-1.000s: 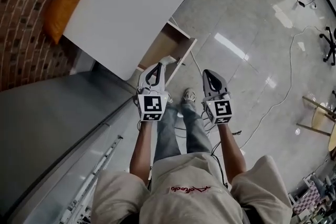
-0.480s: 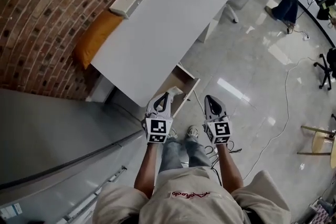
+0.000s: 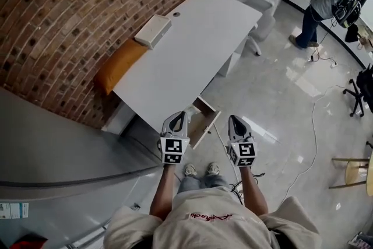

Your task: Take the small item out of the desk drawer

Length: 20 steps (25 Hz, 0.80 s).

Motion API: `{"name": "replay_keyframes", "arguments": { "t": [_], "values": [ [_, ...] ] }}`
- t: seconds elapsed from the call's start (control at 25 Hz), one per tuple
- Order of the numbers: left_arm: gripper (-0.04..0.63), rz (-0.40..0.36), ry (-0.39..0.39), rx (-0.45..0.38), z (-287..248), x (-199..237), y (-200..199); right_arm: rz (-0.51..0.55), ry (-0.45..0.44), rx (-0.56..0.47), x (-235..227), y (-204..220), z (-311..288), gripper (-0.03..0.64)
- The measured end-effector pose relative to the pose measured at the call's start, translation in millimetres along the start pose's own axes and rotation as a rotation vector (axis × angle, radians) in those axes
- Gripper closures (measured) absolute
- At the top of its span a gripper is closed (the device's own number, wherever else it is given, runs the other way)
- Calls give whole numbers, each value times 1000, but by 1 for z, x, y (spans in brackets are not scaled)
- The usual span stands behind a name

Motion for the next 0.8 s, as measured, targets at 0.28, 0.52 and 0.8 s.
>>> {"name": "replay_keyframes", "arguments": {
  "t": [0.28,0.52,0.8],
  "values": [
    [583,-2,-25,-45,11,9,-31,35,12,-54,-7,-36,3,606],
    [584,-2,-48,-78,24,15,-58,48,19,-99,-12,-63,7,606],
    [584,5,-68,-128,30,21,-77,71,41,-149,-23,-90,14,606]
  ]
}}
Point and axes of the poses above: the fingertips, and each gripper's own axes: z backward along the fingers, x to its left, y out of its underside, the point moved 10 cm from there along z, backward along the fingers, and after that the axes turned 4 degrees about z, right-handed, at the moved point
